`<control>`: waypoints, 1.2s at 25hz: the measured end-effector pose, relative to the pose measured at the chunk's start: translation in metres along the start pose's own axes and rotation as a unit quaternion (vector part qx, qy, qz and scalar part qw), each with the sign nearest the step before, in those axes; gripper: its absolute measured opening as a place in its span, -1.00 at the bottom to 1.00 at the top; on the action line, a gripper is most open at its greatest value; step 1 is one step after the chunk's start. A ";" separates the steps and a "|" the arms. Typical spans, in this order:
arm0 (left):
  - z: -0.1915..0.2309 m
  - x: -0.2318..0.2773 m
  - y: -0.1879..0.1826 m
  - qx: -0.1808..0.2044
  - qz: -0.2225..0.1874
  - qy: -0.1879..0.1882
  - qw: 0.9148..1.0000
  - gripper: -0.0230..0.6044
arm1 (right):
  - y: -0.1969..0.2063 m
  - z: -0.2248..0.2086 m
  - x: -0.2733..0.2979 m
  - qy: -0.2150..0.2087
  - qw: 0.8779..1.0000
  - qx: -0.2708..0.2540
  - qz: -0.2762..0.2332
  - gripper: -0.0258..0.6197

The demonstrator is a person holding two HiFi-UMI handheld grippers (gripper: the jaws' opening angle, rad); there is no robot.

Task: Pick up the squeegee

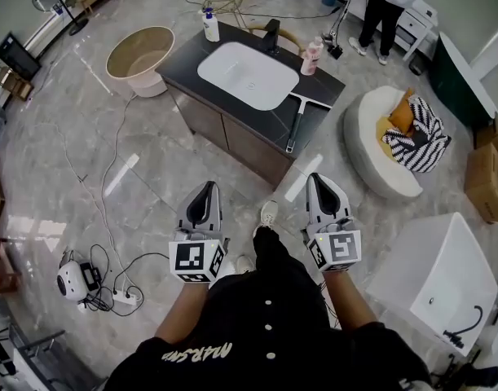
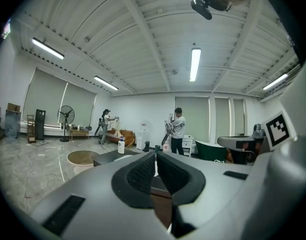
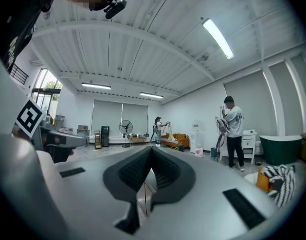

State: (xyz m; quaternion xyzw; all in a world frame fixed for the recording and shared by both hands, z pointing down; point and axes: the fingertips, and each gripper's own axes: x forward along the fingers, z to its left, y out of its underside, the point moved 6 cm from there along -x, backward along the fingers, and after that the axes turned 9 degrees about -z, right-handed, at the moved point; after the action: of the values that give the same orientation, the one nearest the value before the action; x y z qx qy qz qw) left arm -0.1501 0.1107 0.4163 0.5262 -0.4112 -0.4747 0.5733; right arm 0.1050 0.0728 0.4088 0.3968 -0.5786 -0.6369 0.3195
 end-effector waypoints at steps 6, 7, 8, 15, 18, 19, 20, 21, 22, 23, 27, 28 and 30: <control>0.019 0.061 0.008 0.001 0.005 -0.006 1.000 -0.86 | 0.018 -0.031 0.058 0.002 1.000 0.005 0.003 -0.93; 0.021 0.073 0.009 0.003 0.006 -0.005 1.000 -0.86 | 0.022 -0.037 0.069 0.001 1.000 0.008 0.006 -0.93; 0.023 0.087 0.010 0.005 0.007 -0.004 1.000 -0.86 | 0.025 -0.044 0.081 -0.001 1.000 0.011 0.008 -0.93; 0.035 0.181 0.002 0.006 0.000 -0.004 1.000 -0.86 | 0.030 -0.093 0.162 -0.012 1.000 0.014 0.011 -0.93; 0.037 0.215 0.000 0.007 -0.001 -0.008 1.000 -0.86 | 0.032 -0.115 0.190 -0.015 1.000 0.013 0.010 -0.93; 0.037 0.225 0.000 0.007 -0.001 -0.009 1.000 -0.86 | 0.033 -0.122 0.199 -0.016 1.000 0.013 0.011 -0.93; 0.038 0.235 0.000 0.007 -0.002 -0.010 1.000 -0.86 | 0.034 -0.128 0.207 -0.018 1.000 0.014 0.011 -0.93; 0.038 0.244 -0.001 0.007 -0.002 -0.010 1.000 -0.86 | 0.035 -0.134 0.214 -0.019 1.000 0.014 0.012 -0.93; 0.037 0.252 -0.001 0.006 -0.003 -0.011 1.000 -0.86 | 0.036 -0.139 0.221 -0.020 1.000 0.014 0.012 -0.93; 0.036 0.259 -0.001 0.006 -0.003 -0.011 1.000 -0.86 | 0.037 -0.144 0.226 -0.021 1.000 0.015 0.012 -0.93; 0.034 0.279 0.002 0.003 0.000 -0.016 1.000 -0.86 | 0.043 -0.159 0.244 -0.028 0.999 0.016 0.024 -0.93; 0.034 0.283 0.003 0.003 0.002 -0.018 1.000 -0.86 | 0.044 -0.161 0.247 -0.030 0.999 0.016 0.026 -0.93; 0.034 0.291 0.004 0.001 0.008 -0.019 1.000 -0.86 | 0.044 -0.166 0.253 -0.030 0.999 0.017 0.028 -0.93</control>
State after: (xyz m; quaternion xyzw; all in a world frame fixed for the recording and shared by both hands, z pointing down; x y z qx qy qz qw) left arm -0.1209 -0.1803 0.4160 0.5142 -0.4264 -0.4801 0.5685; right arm 0.1269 -0.2322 0.4160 0.3667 -0.6097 -0.6291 0.3131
